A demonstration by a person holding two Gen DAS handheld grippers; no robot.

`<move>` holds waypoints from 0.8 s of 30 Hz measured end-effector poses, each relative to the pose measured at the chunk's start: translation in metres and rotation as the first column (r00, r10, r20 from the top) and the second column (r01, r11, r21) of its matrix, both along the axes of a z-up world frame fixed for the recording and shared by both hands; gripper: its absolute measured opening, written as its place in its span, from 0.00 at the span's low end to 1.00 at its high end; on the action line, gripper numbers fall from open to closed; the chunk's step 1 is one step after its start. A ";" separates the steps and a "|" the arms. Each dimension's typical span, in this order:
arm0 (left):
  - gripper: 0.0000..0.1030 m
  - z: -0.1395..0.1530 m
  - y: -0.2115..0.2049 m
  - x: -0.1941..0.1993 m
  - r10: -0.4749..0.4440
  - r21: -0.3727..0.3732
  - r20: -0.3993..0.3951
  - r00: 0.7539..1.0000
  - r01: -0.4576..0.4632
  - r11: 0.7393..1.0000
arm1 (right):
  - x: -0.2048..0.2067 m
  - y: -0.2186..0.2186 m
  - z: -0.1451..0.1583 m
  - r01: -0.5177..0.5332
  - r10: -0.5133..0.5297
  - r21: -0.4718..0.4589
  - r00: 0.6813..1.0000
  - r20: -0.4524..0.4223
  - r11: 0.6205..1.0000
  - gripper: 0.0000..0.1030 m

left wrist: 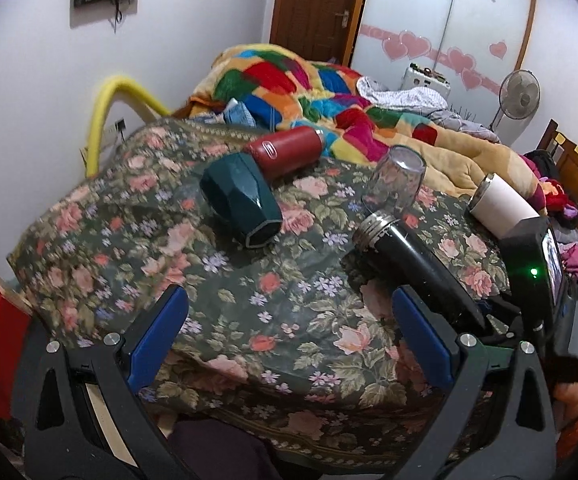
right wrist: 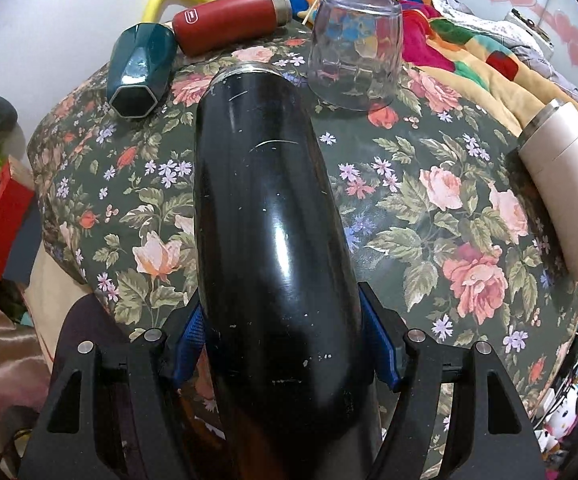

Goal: Flip cup upright
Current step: 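Lower the thermos while the left gripper closes on its body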

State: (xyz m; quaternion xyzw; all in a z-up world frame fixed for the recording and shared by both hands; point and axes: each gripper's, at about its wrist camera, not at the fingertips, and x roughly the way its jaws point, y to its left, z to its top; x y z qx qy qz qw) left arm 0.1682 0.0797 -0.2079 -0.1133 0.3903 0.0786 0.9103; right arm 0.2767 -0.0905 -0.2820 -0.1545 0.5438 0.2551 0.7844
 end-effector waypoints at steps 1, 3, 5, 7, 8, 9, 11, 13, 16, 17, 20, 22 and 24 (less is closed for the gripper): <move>1.00 -0.002 -0.001 0.003 0.004 0.000 -0.010 1.000 -0.004 1.000 | 0.000 0.000 0.000 -0.002 0.002 0.001 1.000 0.005 1.000 0.65; 1.00 -0.007 -0.002 0.008 0.007 -0.006 -0.036 0.999 -0.007 1.000 | -0.001 0.001 -0.001 -0.008 0.008 -0.003 1.000 0.018 1.000 0.65; 1.00 -0.011 -0.002 0.013 0.017 -0.017 -0.061 0.998 -0.018 1.000 | 0.000 -0.001 -0.001 -0.010 0.010 -0.005 1.000 0.014 1.000 0.65; 1.00 -0.015 -0.002 0.016 0.024 -0.036 -0.080 0.997 -0.027 0.999 | 0.000 -0.002 0.000 -0.008 0.008 -0.002 1.000 0.000 1.000 0.65; 1.00 -0.016 -0.003 0.018 0.023 -0.046 -0.084 0.996 -0.027 0.999 | -0.001 -0.004 0.002 -0.008 0.008 0.004 1.000 -0.007 1.000 0.66; 1.00 -0.016 -0.003 0.019 0.021 -0.054 -0.086 0.996 -0.026 0.998 | -0.002 -0.006 0.003 -0.008 0.008 0.011 1.000 -0.015 1.000 0.66; 1.00 -0.015 -0.006 0.022 0.013 -0.064 -0.089 0.996 -0.019 0.998 | -0.004 -0.011 0.009 -0.013 0.013 0.030 1.000 -0.023 0.999 0.66; 1.00 -0.013 -0.009 0.025 0.006 -0.072 -0.092 0.996 -0.013 0.997 | -0.009 -0.017 0.020 -0.014 0.015 0.046 1.000 -0.012 0.999 0.66; 1.00 -0.010 -0.016 0.032 -0.016 -0.112 -0.098 0.995 0.005 0.994 | -0.020 -0.032 0.050 -0.010 0.006 0.057 0.997 0.081 0.998 0.66; 1.00 -0.010 -0.018 0.034 -0.026 -0.125 -0.099 0.995 0.013 0.992 | -0.022 -0.038 0.058 -0.003 -0.003 0.061 0.994 0.105 0.998 0.66; 1.00 -0.013 -0.032 0.044 -0.069 -0.150 -0.109 0.992 0.053 0.987 | -0.029 -0.063 0.086 0.039 -0.054 0.087 0.982 0.182 0.995 0.70; 1.00 -0.019 -0.045 0.056 -0.114 -0.177 -0.135 0.984 0.089 0.980 | -0.032 -0.080 0.101 0.074 -0.098 0.113 0.971 0.219 0.991 0.71; 1.00 -0.029 -0.057 0.068 -0.149 -0.208 -0.177 0.973 0.112 0.972 | -0.036 -0.096 0.113 0.114 -0.143 0.124 0.954 0.263 0.986 0.72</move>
